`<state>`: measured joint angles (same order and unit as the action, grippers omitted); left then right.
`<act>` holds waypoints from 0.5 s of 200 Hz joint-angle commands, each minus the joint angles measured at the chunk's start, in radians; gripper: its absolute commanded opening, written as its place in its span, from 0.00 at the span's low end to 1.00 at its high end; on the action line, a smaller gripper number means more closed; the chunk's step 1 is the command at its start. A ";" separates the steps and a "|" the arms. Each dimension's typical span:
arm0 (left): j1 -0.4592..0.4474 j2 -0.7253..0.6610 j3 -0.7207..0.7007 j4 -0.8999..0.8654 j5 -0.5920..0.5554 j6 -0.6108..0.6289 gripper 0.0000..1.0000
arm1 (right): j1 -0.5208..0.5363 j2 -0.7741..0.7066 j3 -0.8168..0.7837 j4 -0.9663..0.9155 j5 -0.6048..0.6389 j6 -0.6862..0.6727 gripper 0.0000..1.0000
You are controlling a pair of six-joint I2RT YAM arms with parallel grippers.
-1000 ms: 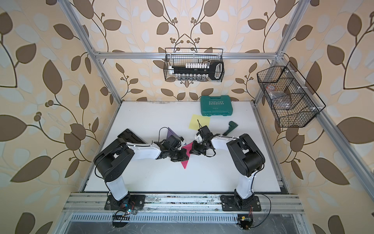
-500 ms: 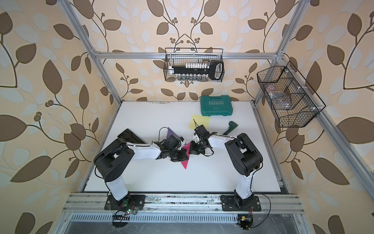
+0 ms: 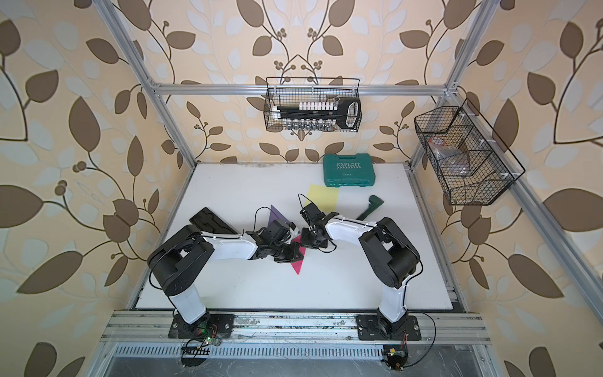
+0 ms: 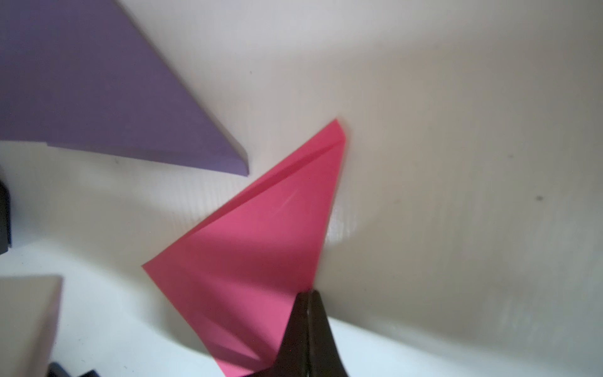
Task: Fold the square paper diagonally
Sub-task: Fold the paper at the center of the board.
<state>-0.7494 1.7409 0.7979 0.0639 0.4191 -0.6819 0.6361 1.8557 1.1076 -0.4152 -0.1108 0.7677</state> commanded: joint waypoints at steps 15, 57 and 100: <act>-0.016 -0.026 -0.087 -0.130 -0.039 0.018 0.00 | -0.018 0.070 -0.008 -0.054 0.065 0.035 0.00; -0.016 -0.025 -0.106 -0.111 -0.039 0.014 0.00 | -0.014 0.074 -0.006 -0.028 0.028 0.016 0.00; -0.017 -0.017 -0.080 -0.123 -0.043 0.023 0.00 | 0.003 -0.064 -0.065 0.029 -0.065 -0.047 0.00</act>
<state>-0.7544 1.6917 0.7361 0.0738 0.4240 -0.6815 0.6270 1.8565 1.1023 -0.3759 -0.1276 0.7586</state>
